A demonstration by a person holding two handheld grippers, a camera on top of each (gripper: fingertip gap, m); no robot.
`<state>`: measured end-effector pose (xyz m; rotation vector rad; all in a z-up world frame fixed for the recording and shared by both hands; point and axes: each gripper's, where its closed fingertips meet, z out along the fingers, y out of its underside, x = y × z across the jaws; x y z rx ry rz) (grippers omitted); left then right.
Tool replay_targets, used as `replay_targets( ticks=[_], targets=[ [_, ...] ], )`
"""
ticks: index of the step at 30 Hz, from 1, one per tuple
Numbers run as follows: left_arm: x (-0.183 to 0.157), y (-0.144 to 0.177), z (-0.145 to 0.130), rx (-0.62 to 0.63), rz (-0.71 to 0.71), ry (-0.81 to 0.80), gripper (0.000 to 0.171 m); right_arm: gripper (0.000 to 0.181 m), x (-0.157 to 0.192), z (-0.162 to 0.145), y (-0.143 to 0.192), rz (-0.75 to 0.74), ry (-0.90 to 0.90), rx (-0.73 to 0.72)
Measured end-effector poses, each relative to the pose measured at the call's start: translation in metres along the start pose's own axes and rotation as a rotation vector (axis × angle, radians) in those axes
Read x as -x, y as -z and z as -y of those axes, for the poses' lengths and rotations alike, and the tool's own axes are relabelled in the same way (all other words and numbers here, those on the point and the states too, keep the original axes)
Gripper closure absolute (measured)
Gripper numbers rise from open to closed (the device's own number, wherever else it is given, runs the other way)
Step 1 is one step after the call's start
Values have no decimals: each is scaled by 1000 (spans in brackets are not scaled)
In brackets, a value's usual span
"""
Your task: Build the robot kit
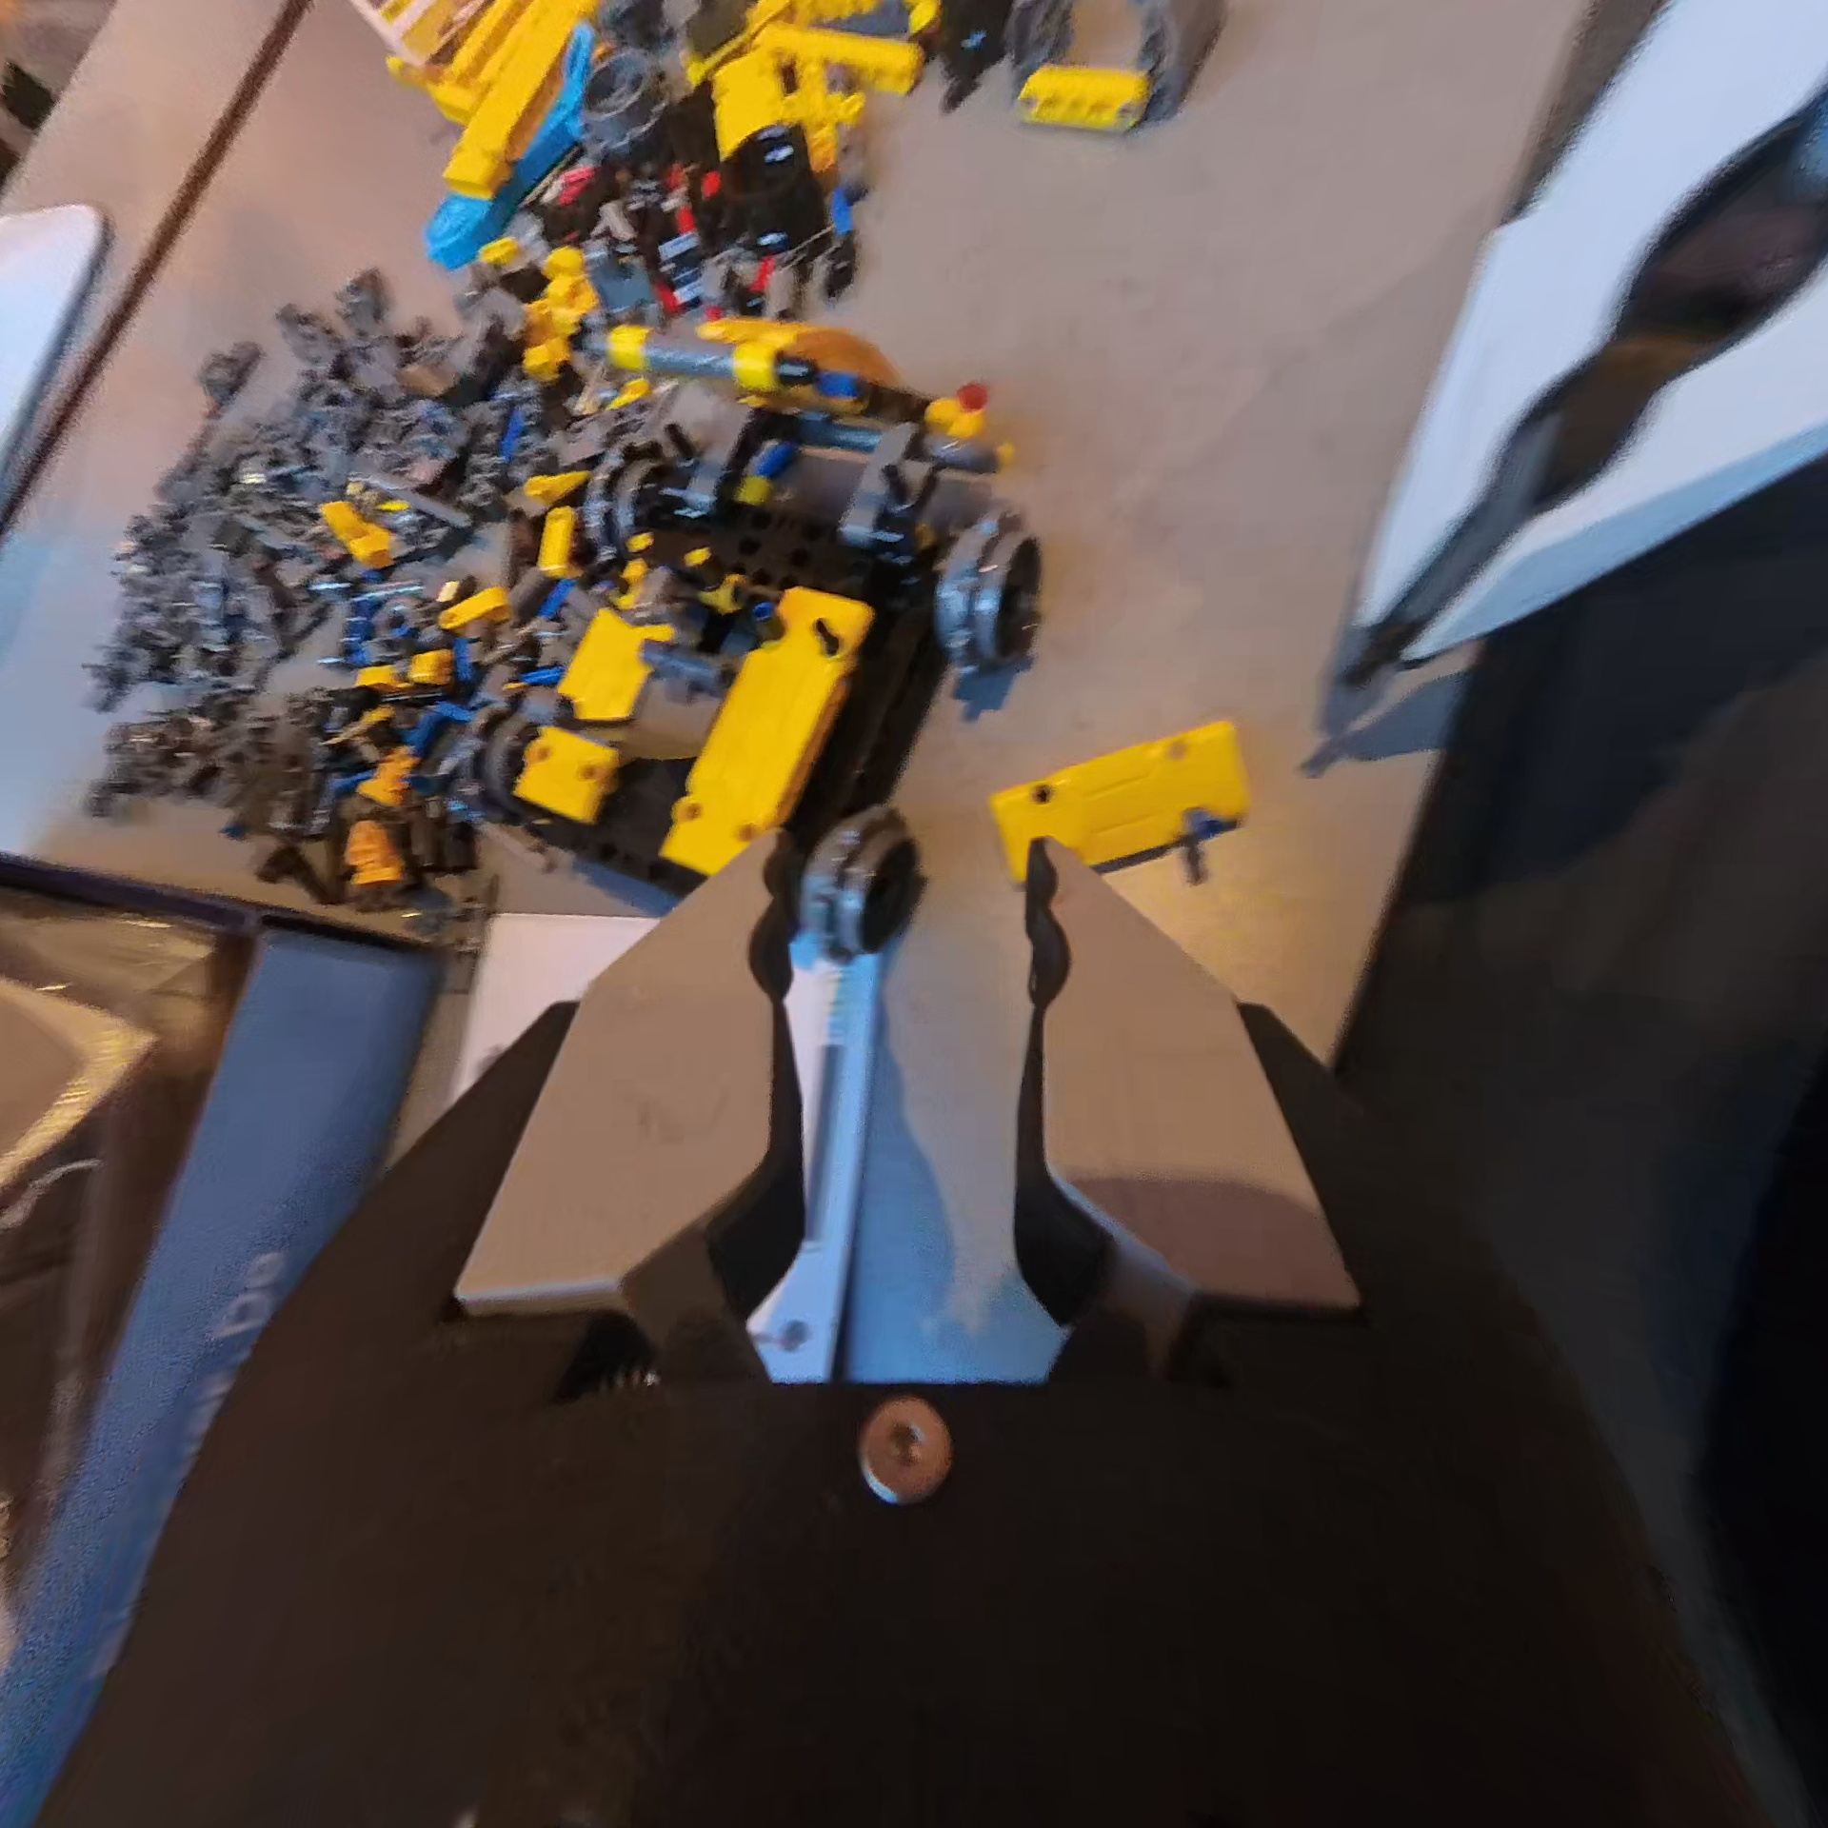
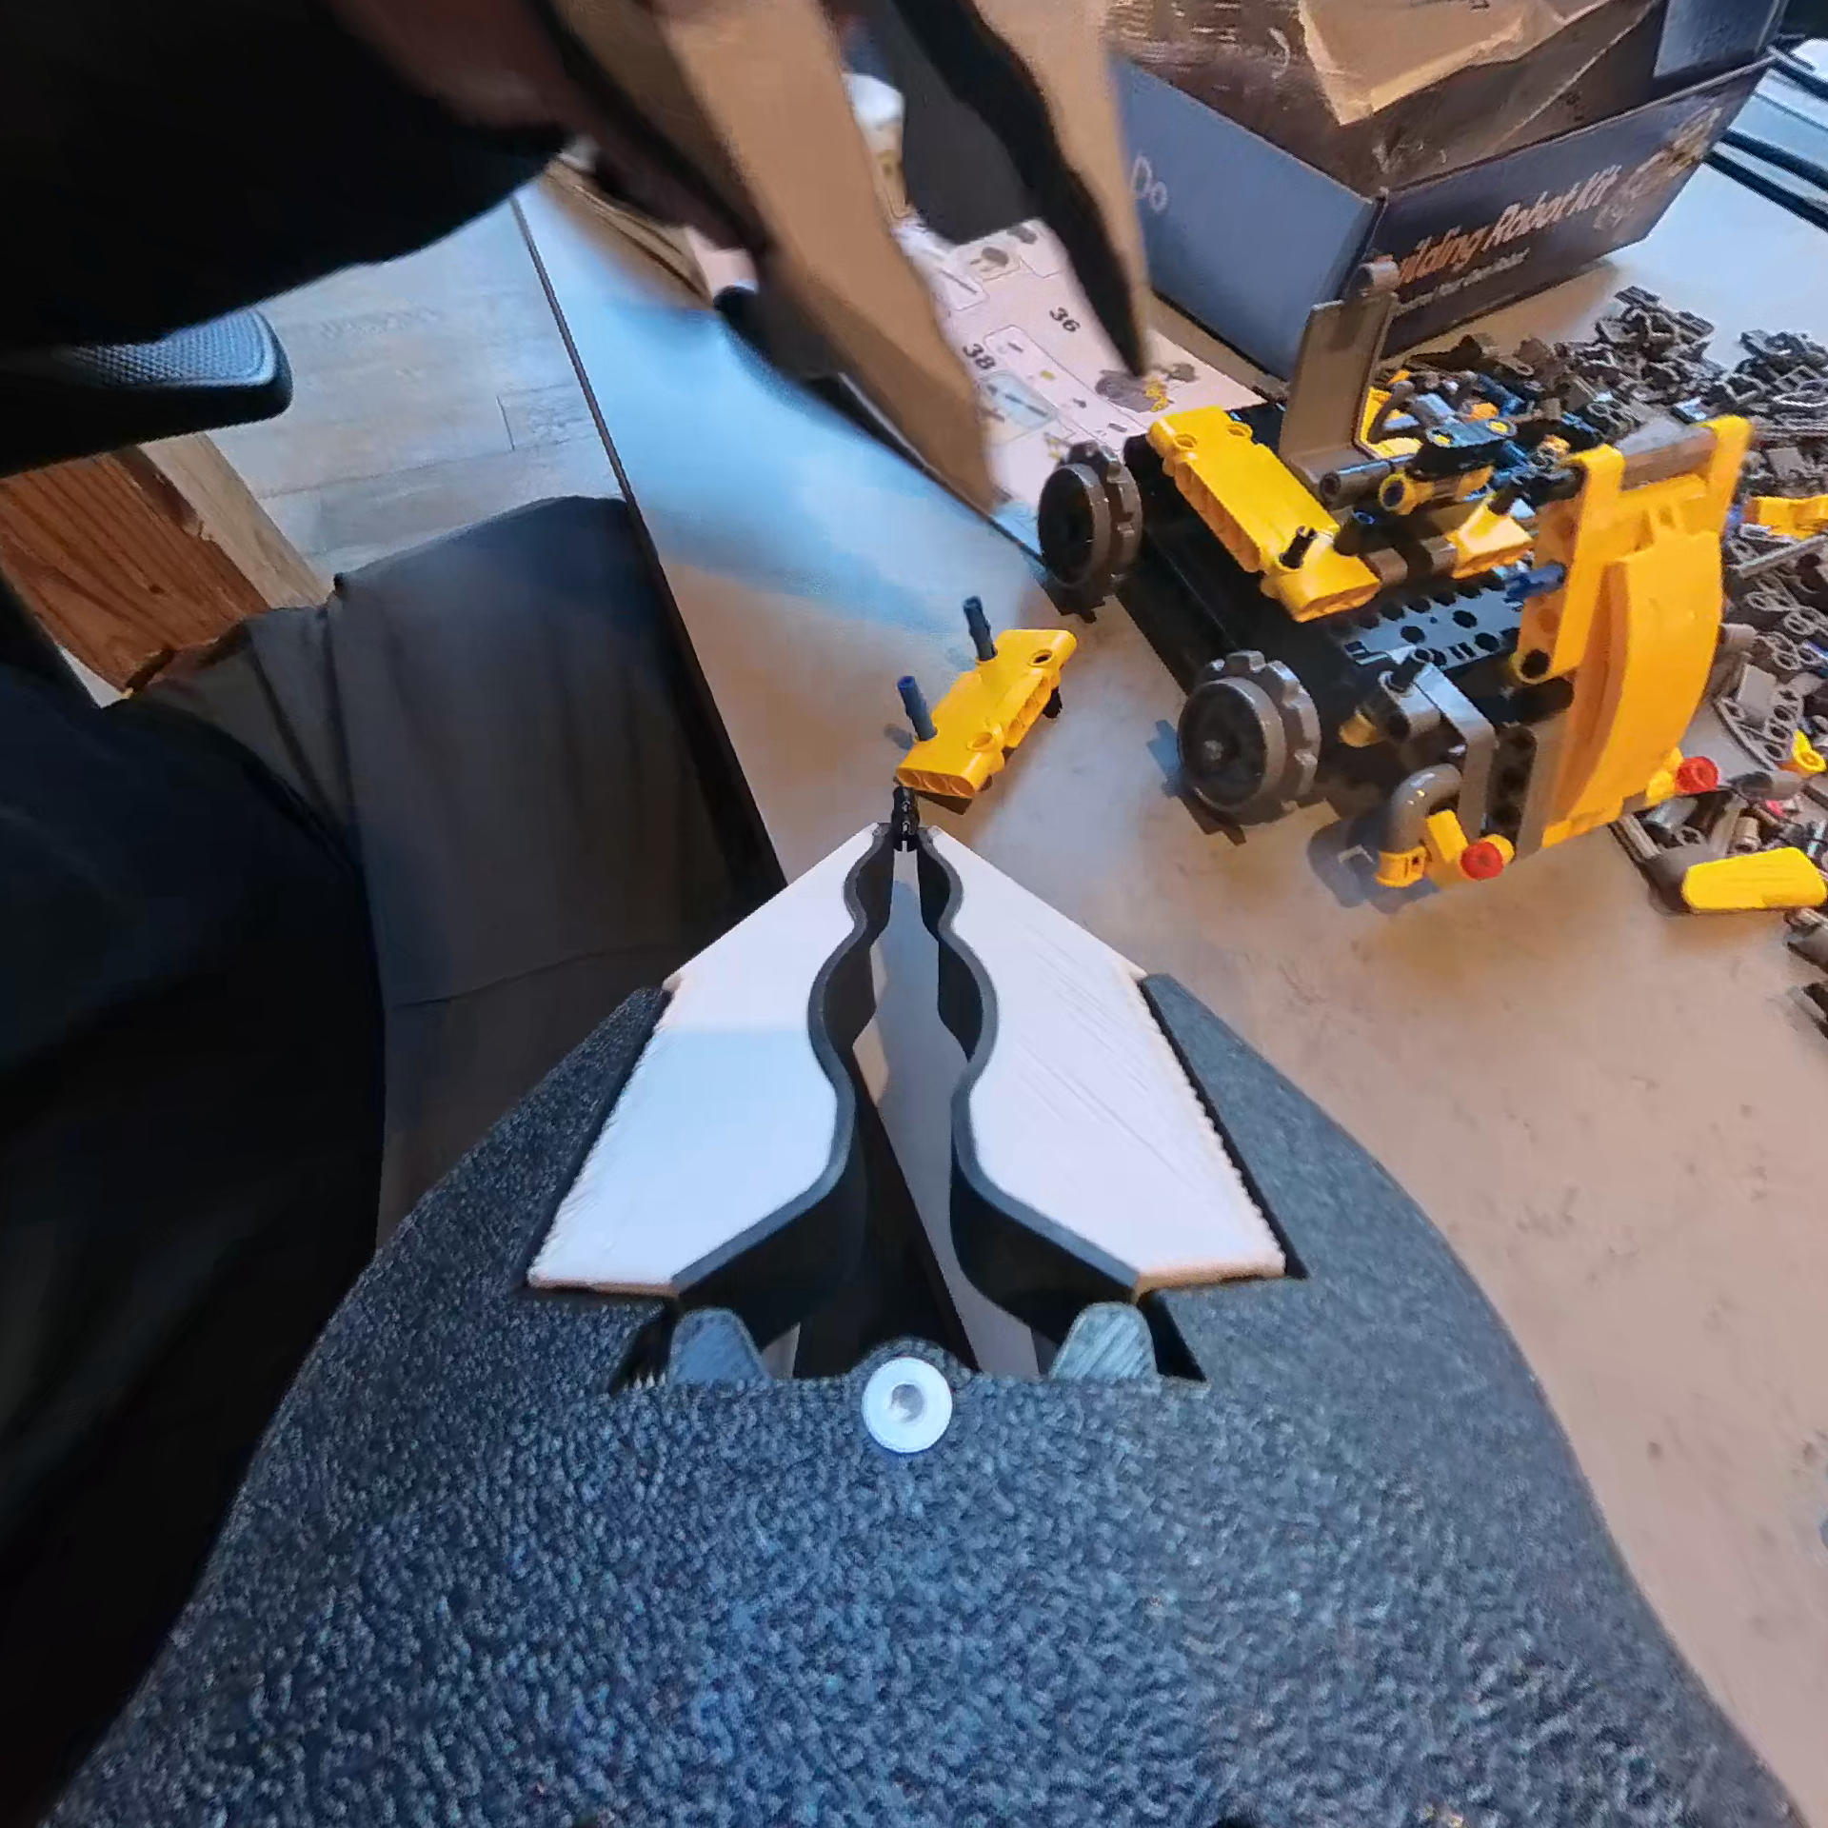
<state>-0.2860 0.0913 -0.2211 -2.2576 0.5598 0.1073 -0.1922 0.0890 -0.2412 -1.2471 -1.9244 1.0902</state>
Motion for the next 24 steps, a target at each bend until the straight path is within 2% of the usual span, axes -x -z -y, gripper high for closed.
replay_targets(
  ticks=[3,7,13,16,19,21,24],
  targets=[
    [-30,-4,4,-15,-111,97,114,177,-3,-1,1,0,-9,-2],
    [-45,-24,2,31,-165,205,99,177,-3,-2,2,-1,-6,5],
    [-57,-41,-9,145,-145,156,112,177,-4,-4,3,-15,-17,21],
    [-56,-42,-10,132,-158,159,112,177,-9,-8,1,-23,-59,48],
    [-63,-38,-9,75,-202,137,112,177,-14,-17,-2,-39,-105,109],
    [-73,-32,-2,-24,-260,138,112,177,-15,-20,-6,-54,-92,151],
    [-79,-27,3,-116,-289,119,112,177,-4,-13,-12,-25,-54,153]
  ],
)
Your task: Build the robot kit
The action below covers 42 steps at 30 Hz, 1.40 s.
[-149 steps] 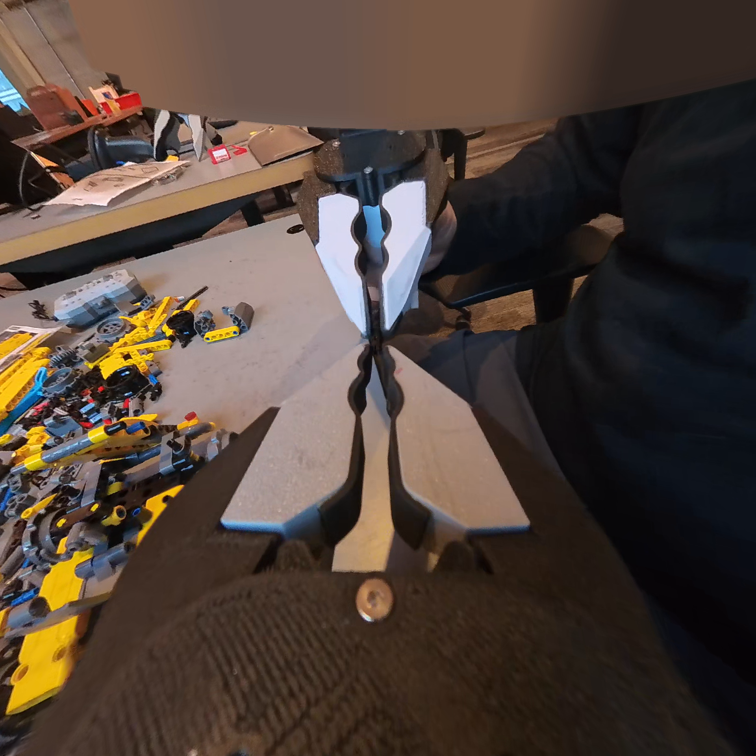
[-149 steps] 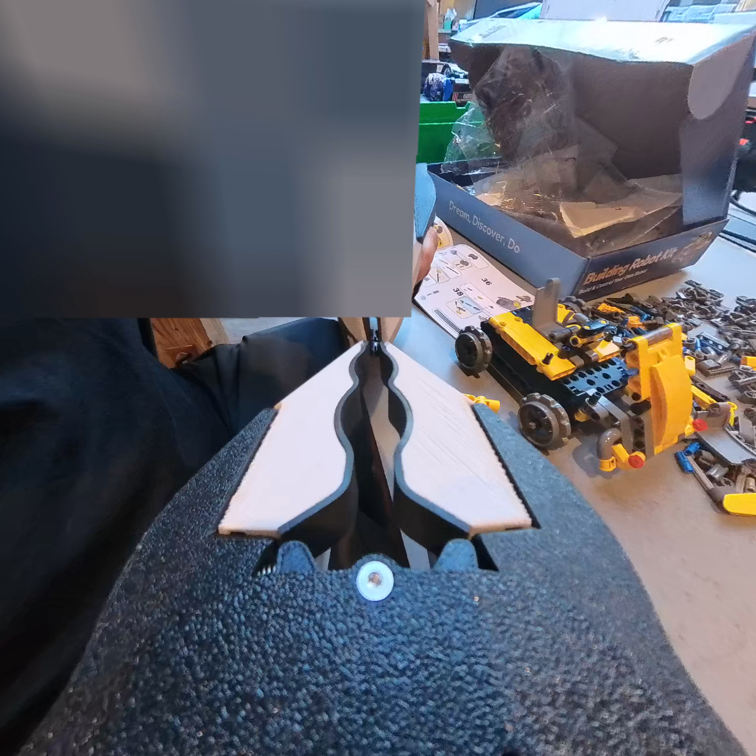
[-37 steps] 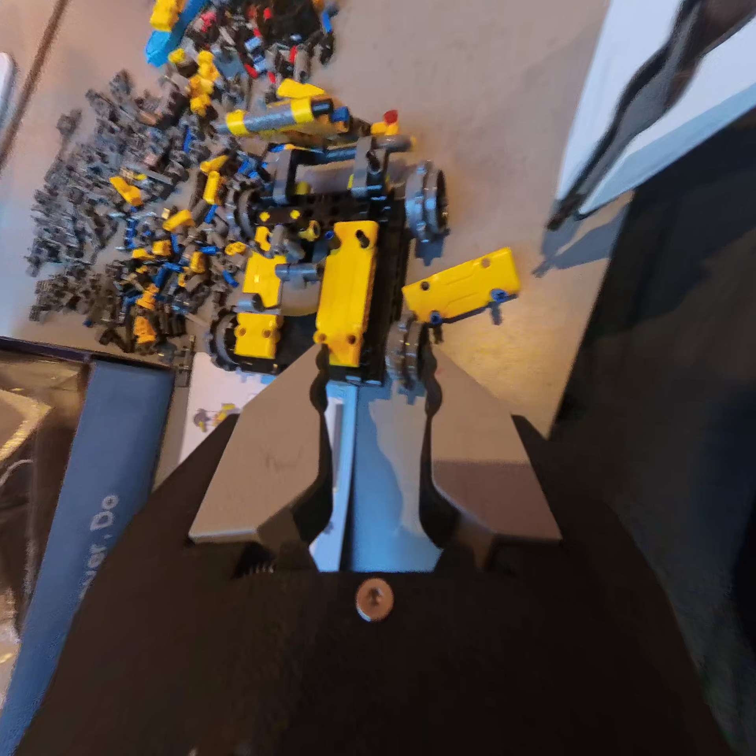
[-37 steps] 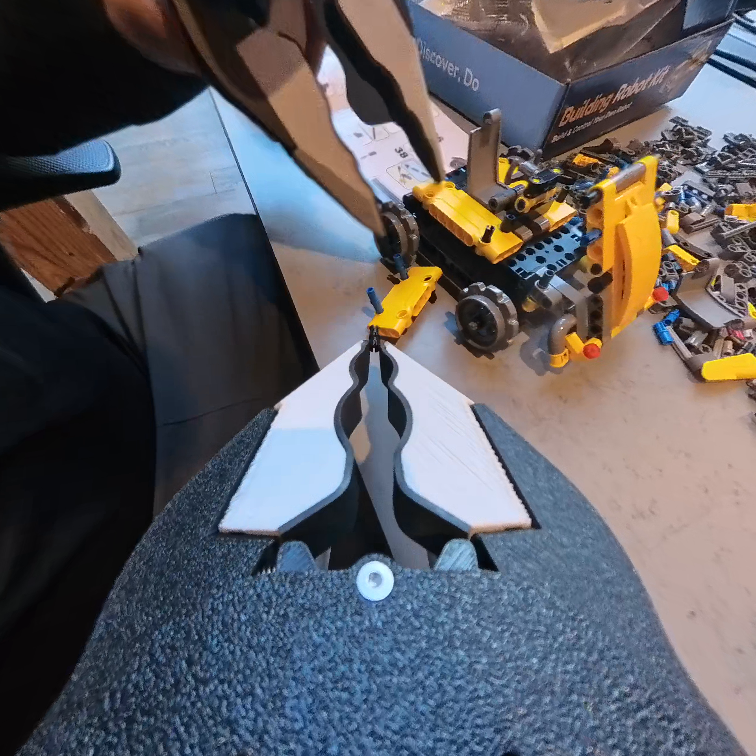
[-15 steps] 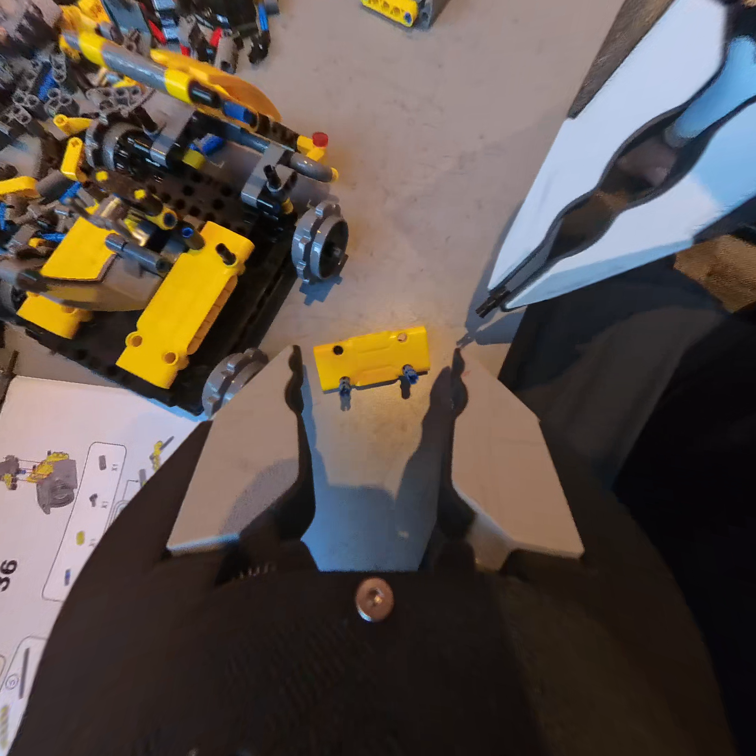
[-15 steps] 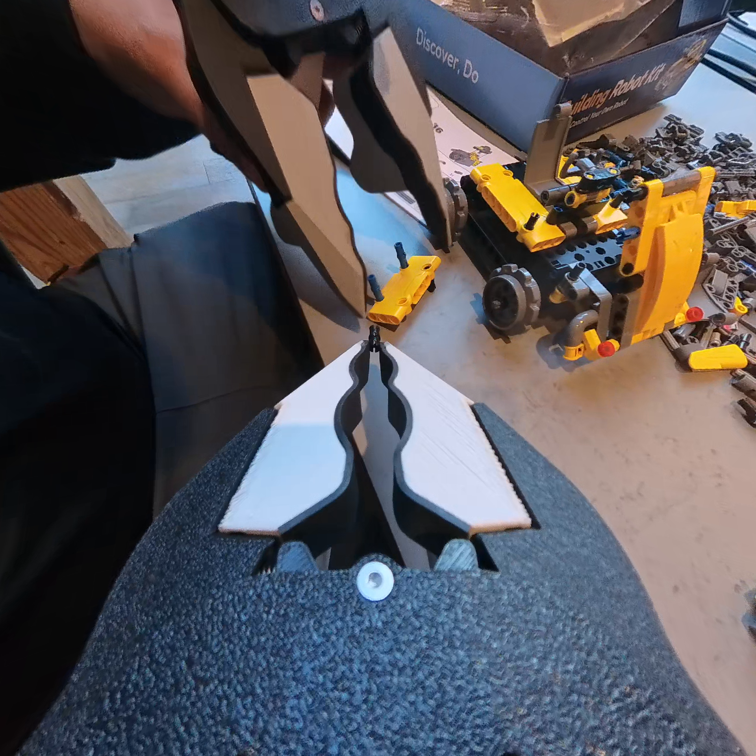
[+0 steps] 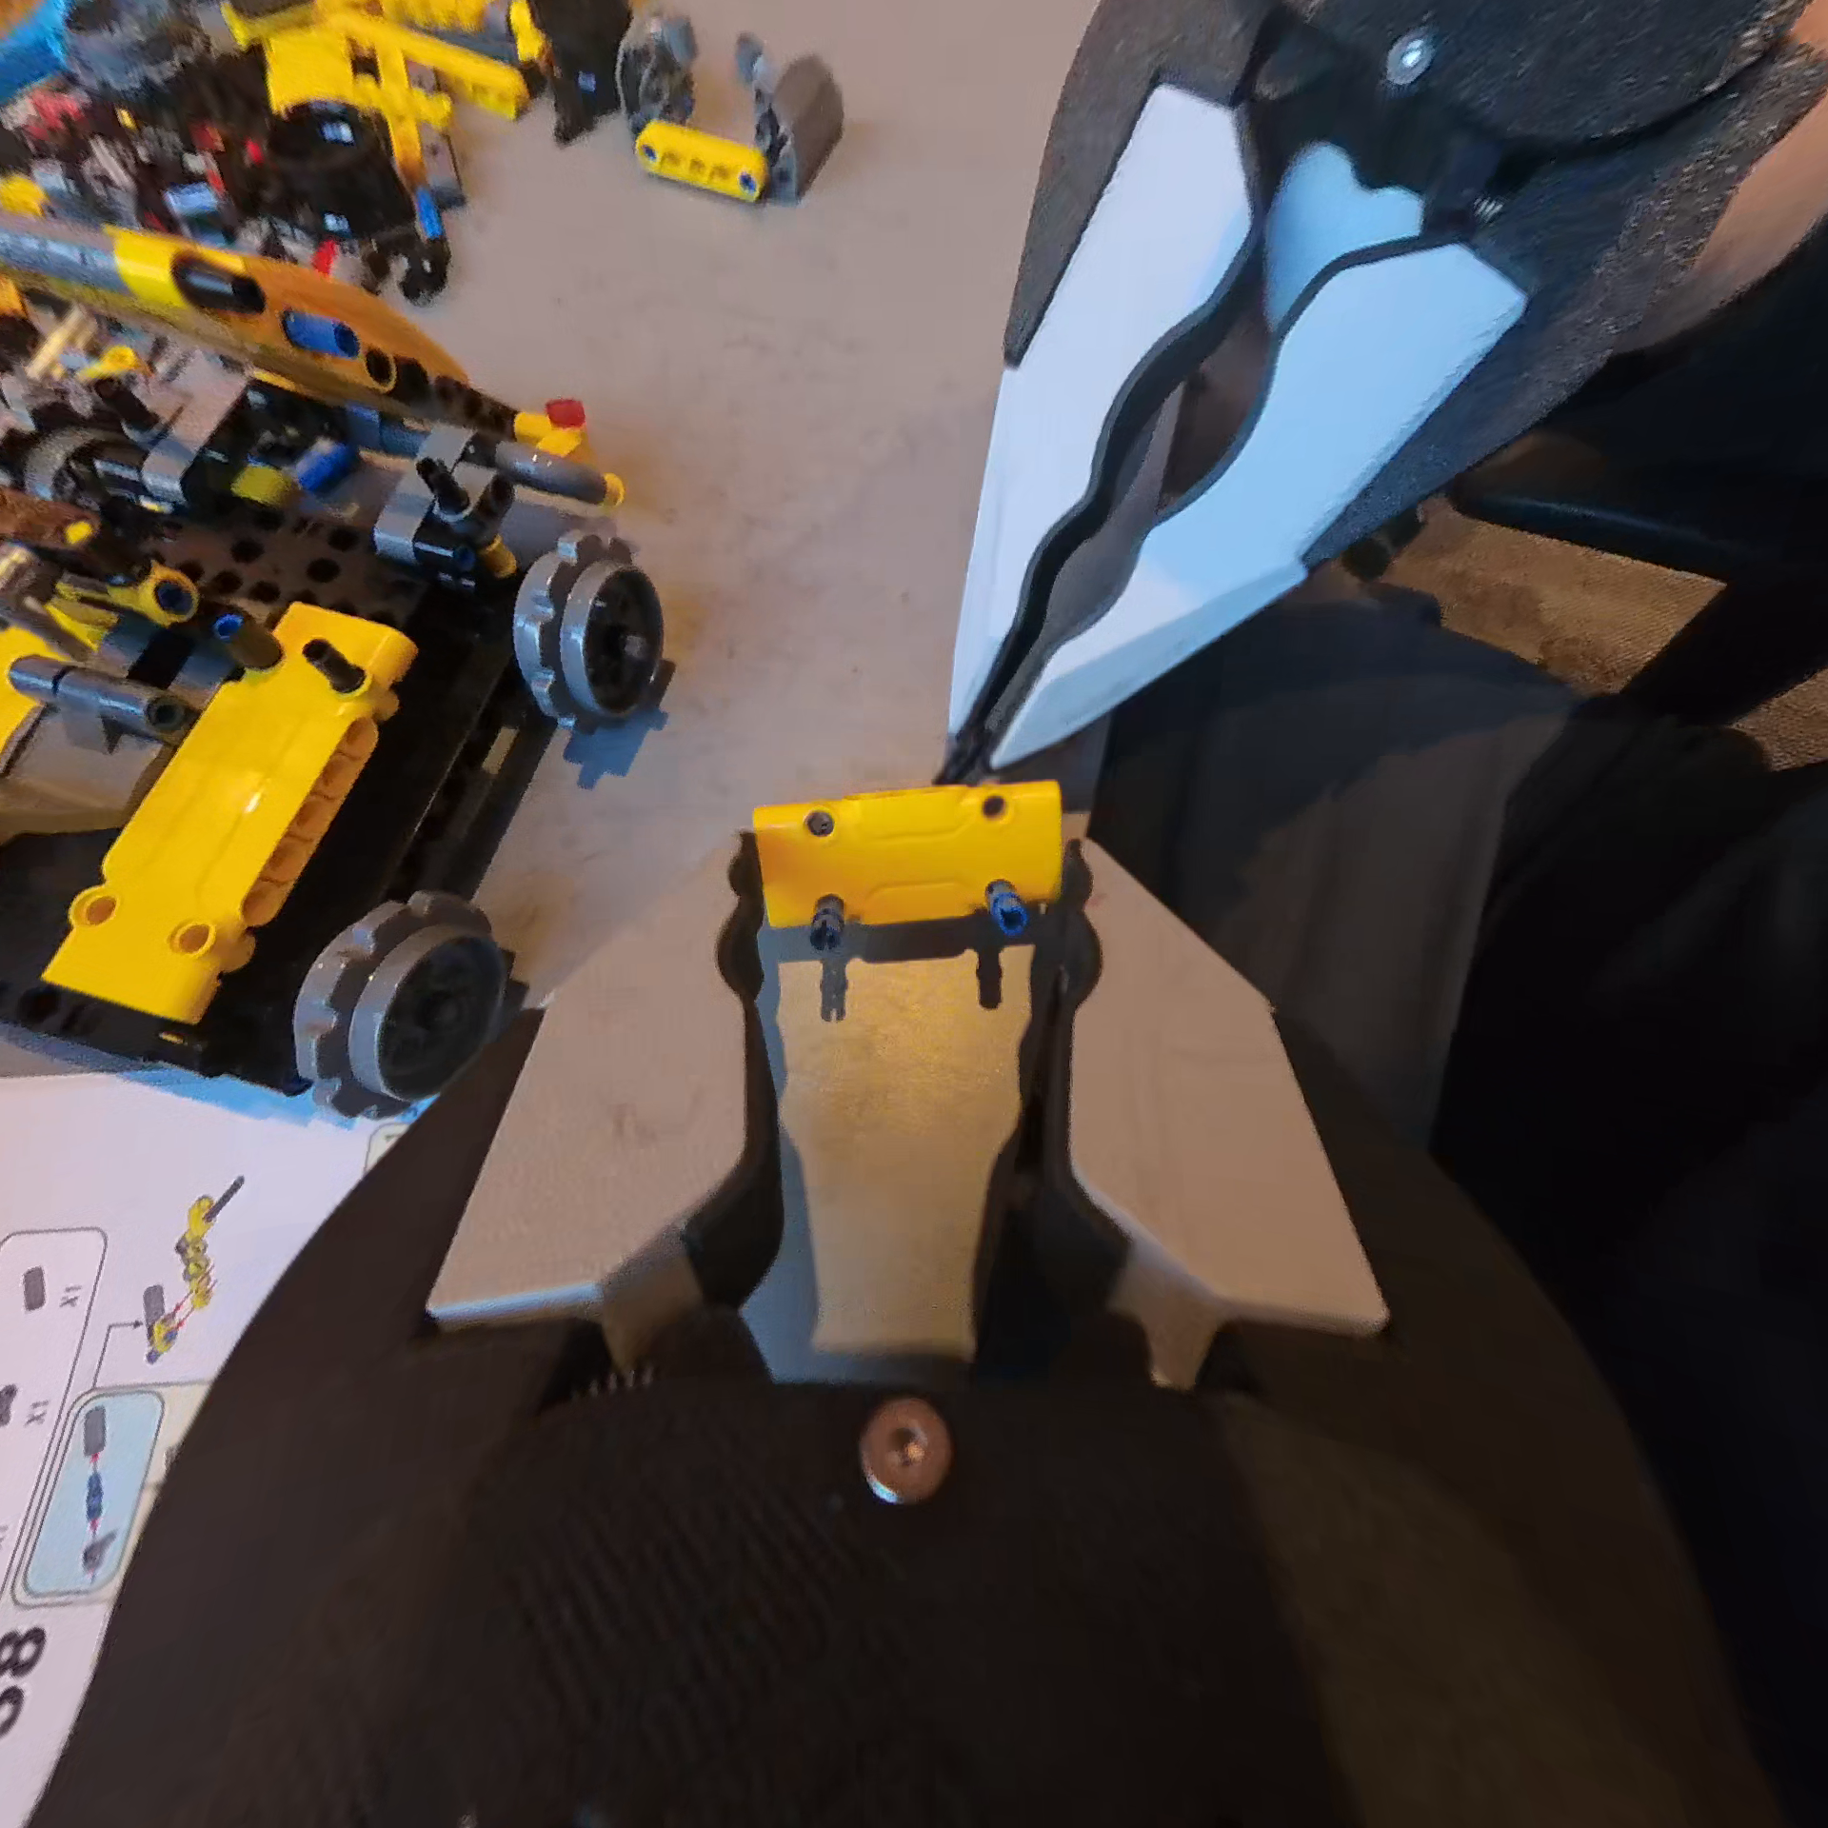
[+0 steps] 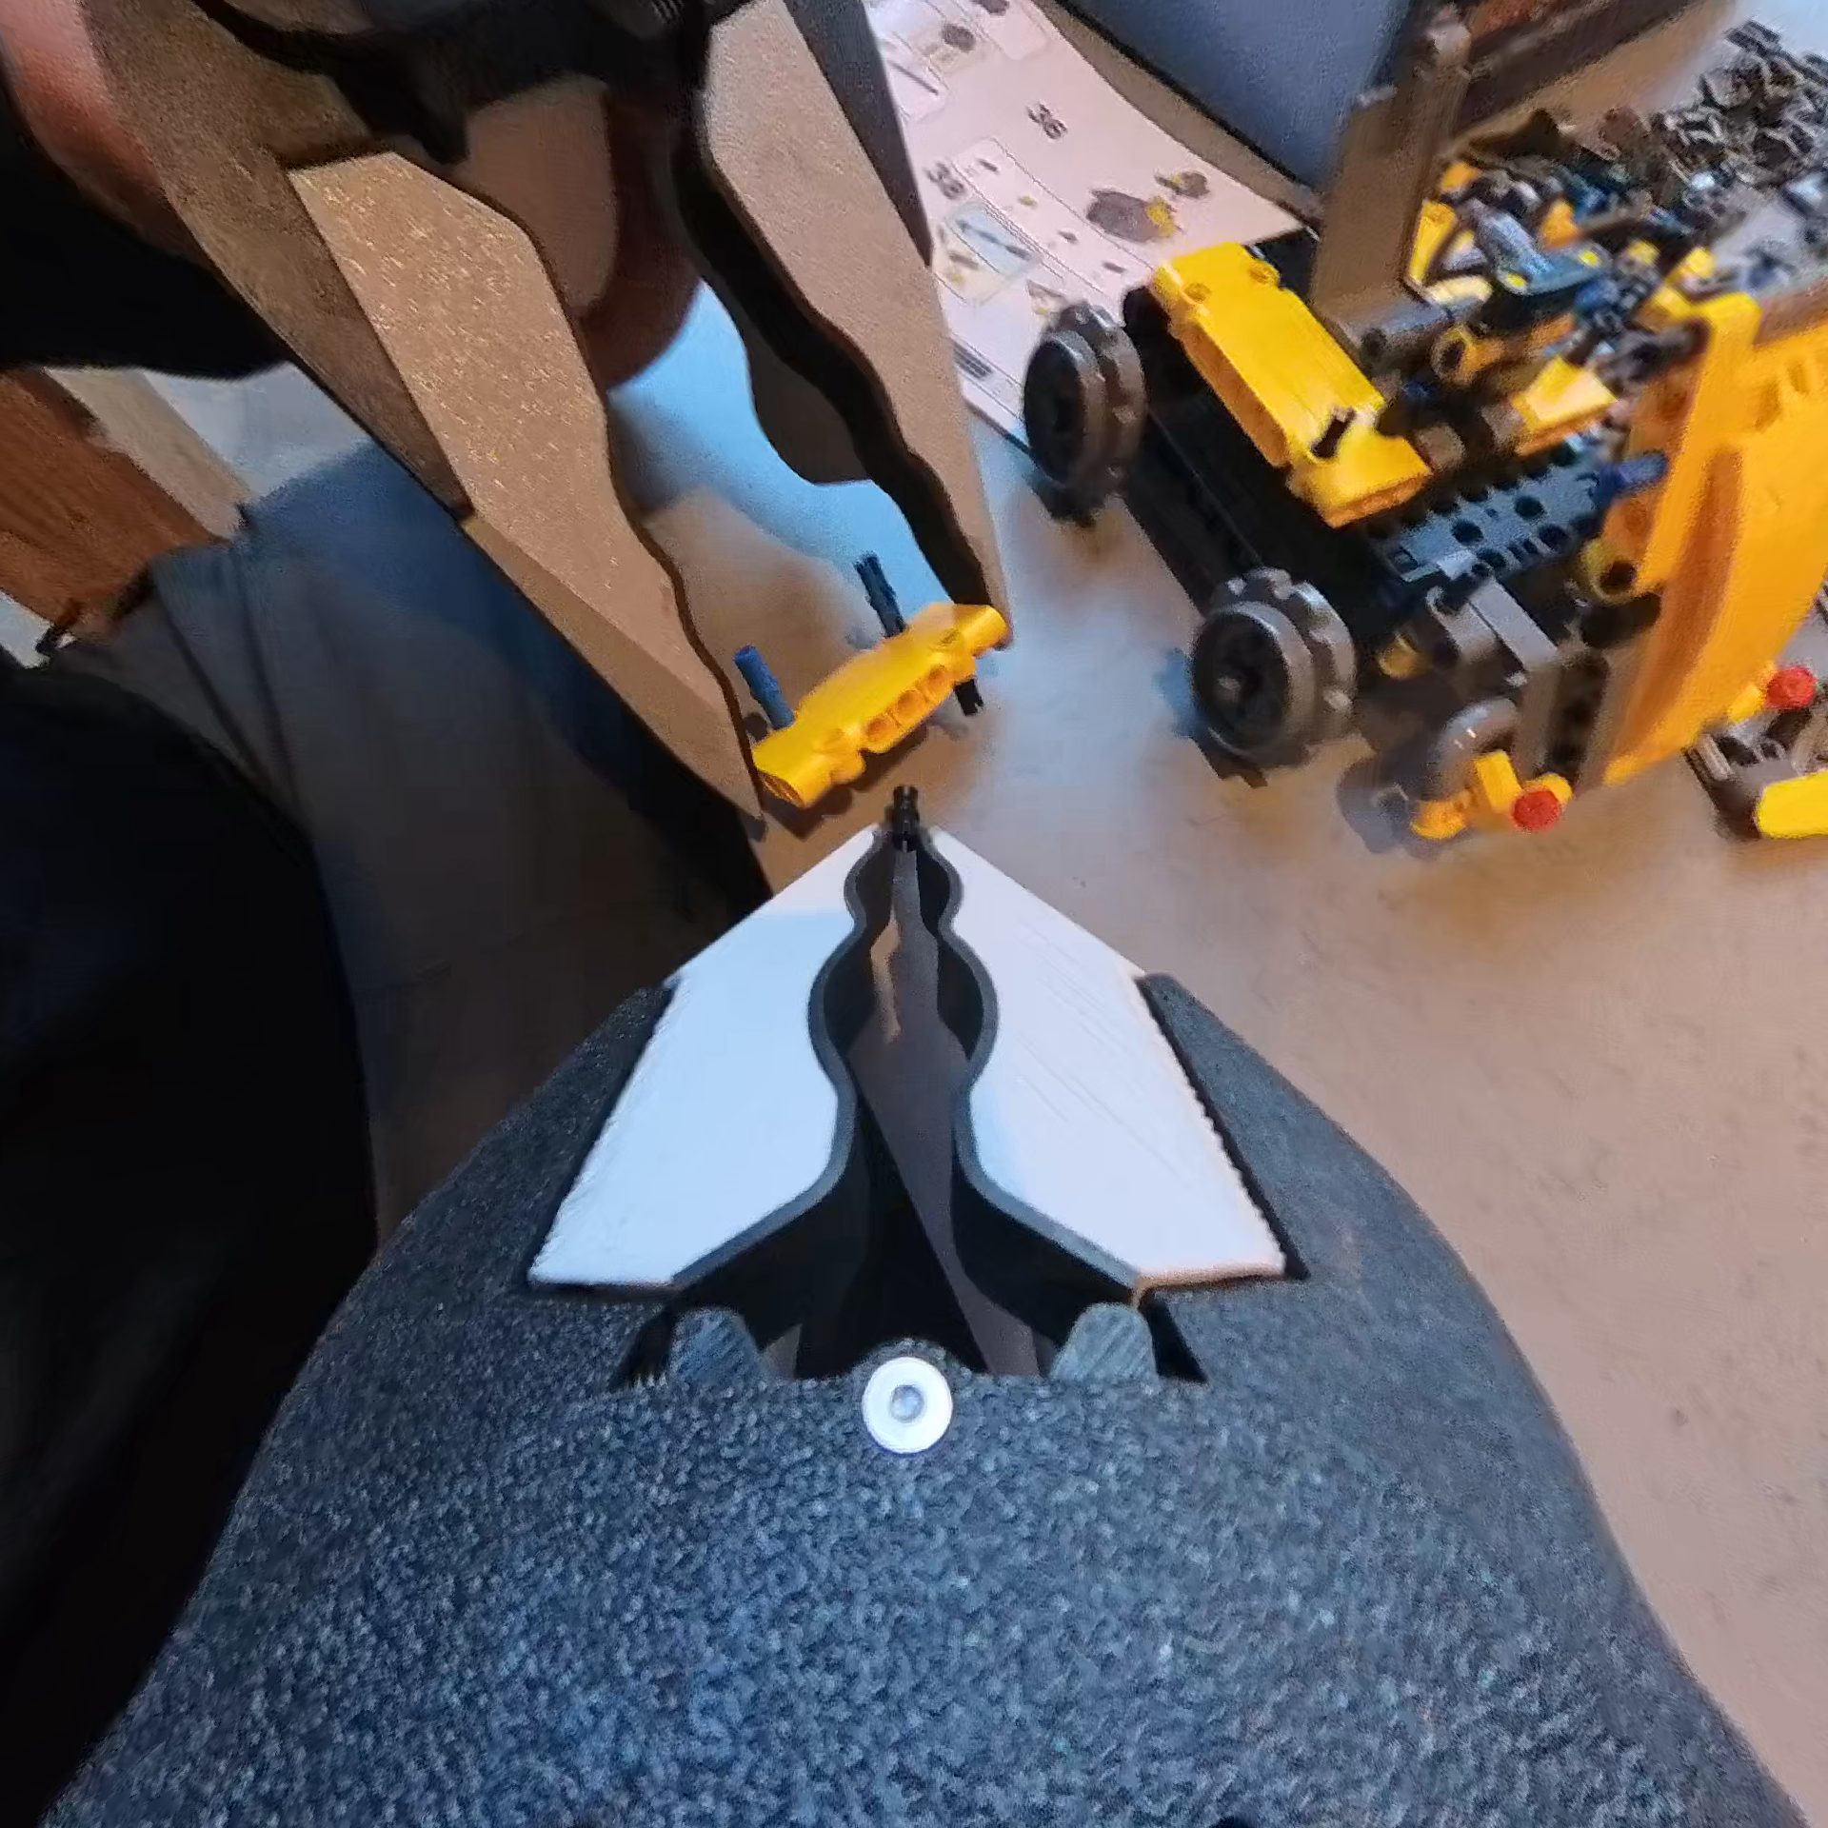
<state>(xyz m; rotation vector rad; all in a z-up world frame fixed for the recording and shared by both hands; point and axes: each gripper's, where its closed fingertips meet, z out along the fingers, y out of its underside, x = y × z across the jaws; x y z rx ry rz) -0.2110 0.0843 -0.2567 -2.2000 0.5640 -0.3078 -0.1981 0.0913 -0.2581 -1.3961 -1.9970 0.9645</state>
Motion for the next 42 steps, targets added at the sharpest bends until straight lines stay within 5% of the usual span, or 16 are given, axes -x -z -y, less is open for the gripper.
replay_targets(
  ticks=[16,27,42],
  targets=[
    [0,-5,-18,117,20,-104,101,177,12,10,-2,83,-27,-64],
    [-3,-1,-4,35,-118,-146,96,177,22,11,4,91,108,-111],
    [-7,-5,-10,69,-136,-229,110,177,25,10,1,133,85,-170]
  ],
)
